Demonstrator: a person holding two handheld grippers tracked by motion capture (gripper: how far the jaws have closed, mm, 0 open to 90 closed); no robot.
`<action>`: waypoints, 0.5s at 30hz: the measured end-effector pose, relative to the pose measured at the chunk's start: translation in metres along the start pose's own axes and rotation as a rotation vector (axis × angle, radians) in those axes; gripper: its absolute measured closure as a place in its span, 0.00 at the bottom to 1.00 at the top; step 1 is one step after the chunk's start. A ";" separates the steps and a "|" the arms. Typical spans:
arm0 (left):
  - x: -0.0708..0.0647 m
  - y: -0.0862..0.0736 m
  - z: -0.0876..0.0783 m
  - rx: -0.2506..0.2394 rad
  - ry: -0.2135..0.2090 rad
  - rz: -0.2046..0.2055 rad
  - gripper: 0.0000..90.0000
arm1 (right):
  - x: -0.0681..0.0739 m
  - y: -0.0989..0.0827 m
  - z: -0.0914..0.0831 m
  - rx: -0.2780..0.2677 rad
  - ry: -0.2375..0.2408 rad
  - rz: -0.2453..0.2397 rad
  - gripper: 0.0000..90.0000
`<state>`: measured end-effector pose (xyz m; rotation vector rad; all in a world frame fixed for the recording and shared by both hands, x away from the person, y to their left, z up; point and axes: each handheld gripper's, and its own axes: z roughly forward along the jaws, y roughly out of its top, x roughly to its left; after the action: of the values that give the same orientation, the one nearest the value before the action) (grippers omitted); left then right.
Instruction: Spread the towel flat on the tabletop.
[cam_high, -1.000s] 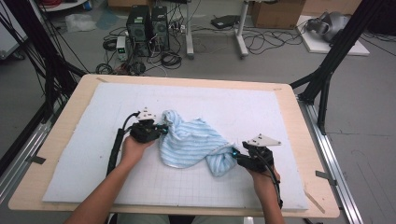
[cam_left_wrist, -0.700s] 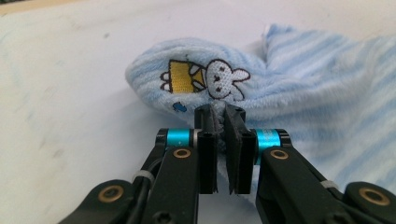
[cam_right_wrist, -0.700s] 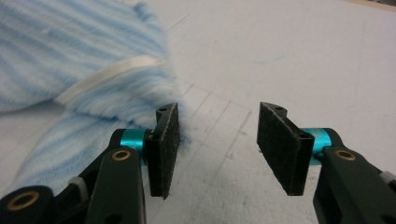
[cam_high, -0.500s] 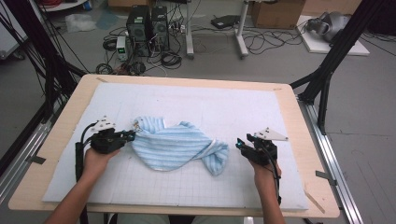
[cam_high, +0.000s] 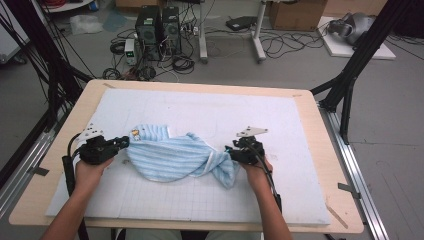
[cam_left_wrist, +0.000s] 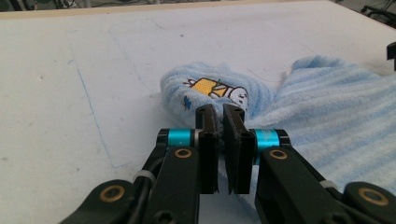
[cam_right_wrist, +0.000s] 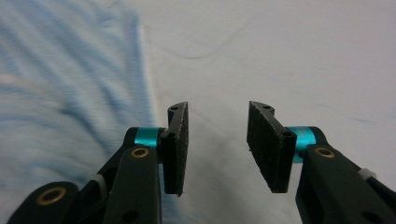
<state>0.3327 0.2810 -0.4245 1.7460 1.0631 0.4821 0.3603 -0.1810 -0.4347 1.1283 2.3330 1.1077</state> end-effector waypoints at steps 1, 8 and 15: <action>0.000 0.000 0.000 0.001 0.001 0.000 0.94 | 0.005 0.001 0.004 0.006 0.042 -0.005 0.63; 0.000 -0.001 0.002 0.004 -0.001 -0.003 0.94 | 0.025 0.000 0.018 0.058 0.188 -0.102 0.57; 0.000 -0.001 0.003 0.009 -0.003 -0.003 0.94 | 0.024 0.005 0.017 0.079 0.199 -0.134 0.95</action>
<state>0.3343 0.2795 -0.4269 1.7522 1.0670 0.4736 0.3570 -0.1516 -0.4411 0.9088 2.5827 1.1338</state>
